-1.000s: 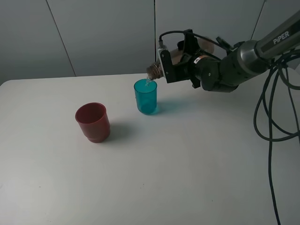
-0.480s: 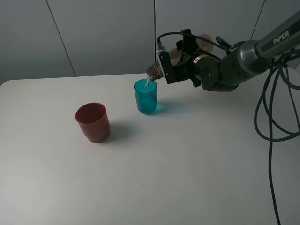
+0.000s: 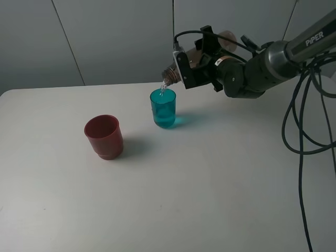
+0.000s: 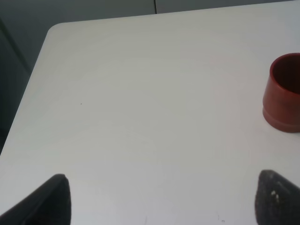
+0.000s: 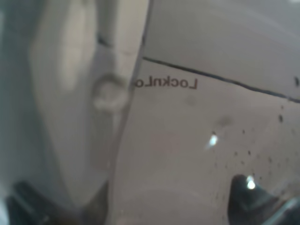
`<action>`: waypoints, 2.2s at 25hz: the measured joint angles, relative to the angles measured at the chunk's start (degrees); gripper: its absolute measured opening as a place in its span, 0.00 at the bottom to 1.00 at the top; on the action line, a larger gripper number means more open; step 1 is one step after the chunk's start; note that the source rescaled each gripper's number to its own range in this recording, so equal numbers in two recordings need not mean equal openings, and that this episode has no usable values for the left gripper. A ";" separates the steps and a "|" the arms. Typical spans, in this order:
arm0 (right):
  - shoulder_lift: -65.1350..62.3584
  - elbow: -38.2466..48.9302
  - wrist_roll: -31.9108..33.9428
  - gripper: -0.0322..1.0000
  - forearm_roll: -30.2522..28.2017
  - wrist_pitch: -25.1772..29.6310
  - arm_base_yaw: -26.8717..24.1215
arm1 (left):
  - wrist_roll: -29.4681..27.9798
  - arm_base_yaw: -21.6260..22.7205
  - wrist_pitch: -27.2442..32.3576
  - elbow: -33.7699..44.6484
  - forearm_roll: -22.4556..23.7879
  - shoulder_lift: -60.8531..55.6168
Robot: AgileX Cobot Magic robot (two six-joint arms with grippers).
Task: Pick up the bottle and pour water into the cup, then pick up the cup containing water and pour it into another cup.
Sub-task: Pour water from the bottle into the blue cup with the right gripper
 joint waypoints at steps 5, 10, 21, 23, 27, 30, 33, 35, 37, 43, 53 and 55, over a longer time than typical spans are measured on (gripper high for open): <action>0.00 -0.56 0.00 0.10 -0.48 0.00 0.00 | 0.00 0.00 0.00 0.00 0.00 0.00; 0.00 -0.56 -2.74 0.10 -0.96 0.00 0.00 | 0.00 0.00 0.00 0.00 0.00 0.00; 0.00 -0.56 -4.62 0.10 -1.23 -0.47 0.00 | 0.00 0.00 0.00 0.00 0.00 0.00; 0.00 -0.56 -4.62 0.10 -1.52 -0.87 0.00 | 0.00 0.00 0.00 0.00 0.00 0.00; 0.00 -0.56 -4.62 0.10 -2.39 -1.45 0.00 | 0.00 0.00 0.00 0.00 0.00 0.00; 0.00 -0.56 -4.62 0.10 -3.45 -1.69 0.00 | 0.00 0.00 0.00 0.00 0.00 0.00; 0.00 -0.56 -4.62 0.10 -5.21 -2.05 0.00 | 0.00 0.00 0.00 0.00 0.00 0.00; 0.00 -0.56 -4.62 0.10 -5.88 -2.20 0.00 | 0.00 0.00 0.00 0.00 0.00 0.00; 0.00 -0.56 -4.62 0.10 -6.11 -2.20 0.00 | 0.00 0.00 0.00 0.00 0.00 0.00; 0.00 -0.56 -4.62 0.10 -6.70 -2.20 0.00 | 0.00 0.00 0.00 0.00 0.00 0.00; 0.00 -0.56 -4.62 0.10 -7.52 -1.94 0.00 | 0.12 0.00 0.00 0.00 0.00 0.00; 0.00 -0.56 -4.45 0.10 -7.52 -1.15 0.00 | 0.12 0.00 0.00 0.00 0.00 0.00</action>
